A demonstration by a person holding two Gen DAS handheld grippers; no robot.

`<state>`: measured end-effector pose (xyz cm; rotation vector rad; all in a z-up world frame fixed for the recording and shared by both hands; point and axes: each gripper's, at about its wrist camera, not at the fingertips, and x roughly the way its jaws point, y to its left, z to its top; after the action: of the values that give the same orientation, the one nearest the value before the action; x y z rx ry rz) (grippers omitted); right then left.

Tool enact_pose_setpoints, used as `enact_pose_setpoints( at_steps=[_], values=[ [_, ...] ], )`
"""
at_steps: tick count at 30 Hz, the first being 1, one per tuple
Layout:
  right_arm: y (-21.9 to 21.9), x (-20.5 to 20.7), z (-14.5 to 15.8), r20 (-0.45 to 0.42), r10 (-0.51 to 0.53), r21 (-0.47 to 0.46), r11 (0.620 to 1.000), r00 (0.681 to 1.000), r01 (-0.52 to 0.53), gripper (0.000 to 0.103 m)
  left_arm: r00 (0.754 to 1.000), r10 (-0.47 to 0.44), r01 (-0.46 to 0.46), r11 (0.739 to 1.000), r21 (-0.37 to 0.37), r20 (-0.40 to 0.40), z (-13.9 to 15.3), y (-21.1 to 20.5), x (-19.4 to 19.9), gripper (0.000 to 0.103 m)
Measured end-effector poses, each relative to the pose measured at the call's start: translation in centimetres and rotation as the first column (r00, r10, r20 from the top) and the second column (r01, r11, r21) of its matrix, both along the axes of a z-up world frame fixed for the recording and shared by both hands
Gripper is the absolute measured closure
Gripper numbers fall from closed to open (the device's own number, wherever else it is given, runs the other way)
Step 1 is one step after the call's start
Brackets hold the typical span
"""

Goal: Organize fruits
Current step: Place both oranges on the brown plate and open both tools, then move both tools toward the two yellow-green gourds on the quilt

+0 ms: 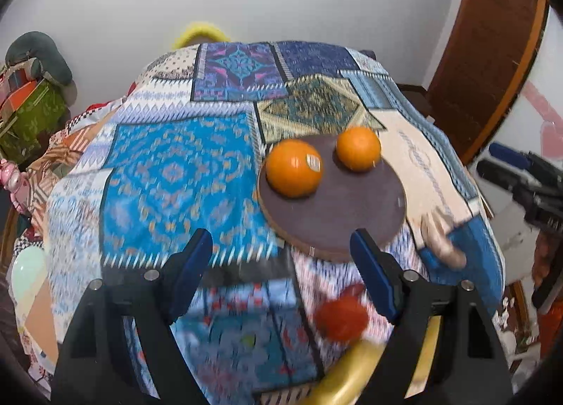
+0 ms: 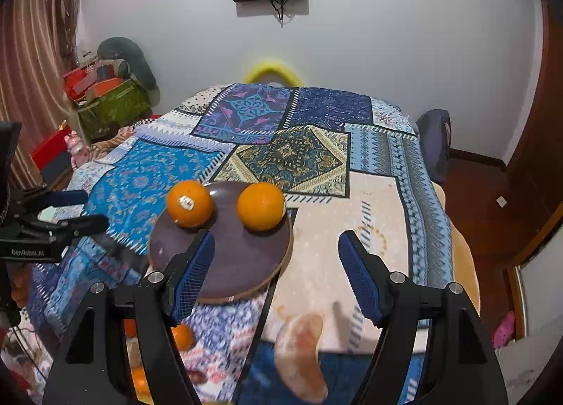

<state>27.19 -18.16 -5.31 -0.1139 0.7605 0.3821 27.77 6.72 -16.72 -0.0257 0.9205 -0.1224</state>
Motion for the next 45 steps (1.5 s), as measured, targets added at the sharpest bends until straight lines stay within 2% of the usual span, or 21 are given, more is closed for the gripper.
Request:
enact_pose_setpoints(
  at_steps=[4, 8, 14, 16, 28, 35, 39, 40, 42, 45],
  values=[
    [-0.3, -2.5, 0.1, -0.004, -0.01, 0.011, 1.0, 1.0, 0.01, 0.033, 1.0, -0.002, 0.003, 1.0, 0.023, -0.014, -0.4, 0.3, -2.7, 0.022],
    [-0.4, -5.2, -0.8, -0.026, -0.008, 0.025, 1.0, 1.0, 0.008, 0.032, 0.999, -0.002, 0.003, 1.0, 0.011, -0.036, -0.7, 0.8, -4.8, 0.022],
    [0.0, -8.4, -2.5, -0.057, 0.008, -0.012, 1.0, 0.998, -0.009, 0.029, 0.998, -0.026, 0.026, 1.0, 0.009, -0.058, -1.5, 0.4, -7.5, 0.022],
    [-0.1, -9.3, -2.9, -0.067, 0.012, -0.013, 1.0, 0.998, -0.013, 0.021, 0.997, -0.042, 0.043, 0.999, 0.012, -0.071, -2.0, 0.0, -8.1, 0.022],
    [2.3, -12.5, -7.4, -0.207, 0.106, -0.018, 0.994, 0.973, -0.112, 0.02, 0.989, -0.089, 0.089, 0.996, -0.006, -0.116, -4.2, -1.3, -9.8, 0.023],
    [3.9, -13.4, -9.1, -0.253, 0.158, -0.011, 0.986, 0.954, -0.166, 0.019, 0.977, -0.134, 0.132, 0.991, -0.024, -0.165, -6.1, -2.6, -10.4, 0.029],
    [5.0, -13.4, -10.0, -0.272, 0.166, -0.051, 0.981, 0.948, -0.187, 0.018, 0.965, -0.174, 0.168, 0.985, -0.046, -0.194, -7.0, -3.4, -10.3, 0.038],
    [5.2, -13.3, -10.2, -0.277, 0.165, -0.063, 0.98, 0.947, -0.189, 0.016, 0.963, -0.179, 0.172, 0.984, -0.055, -0.201, -7.3, -3.5, -10.3, 0.04],
    [5.4, -13.3, -10.3, -0.272, 0.155, -0.076, 0.98, 0.95, -0.182, 0.012, 0.958, -0.188, 0.177, 0.982, -0.069, -0.218, -7.8, -3.7, -10.2, 0.045],
    [5.6, -13.2, -10.5, -0.257, 0.14, -0.1, 0.98, 0.956, -0.171, 0.01, 0.958, -0.182, 0.174, 0.983, -0.055, -0.22, -8.3, -3.9, -10.2, 0.046]
  ],
)
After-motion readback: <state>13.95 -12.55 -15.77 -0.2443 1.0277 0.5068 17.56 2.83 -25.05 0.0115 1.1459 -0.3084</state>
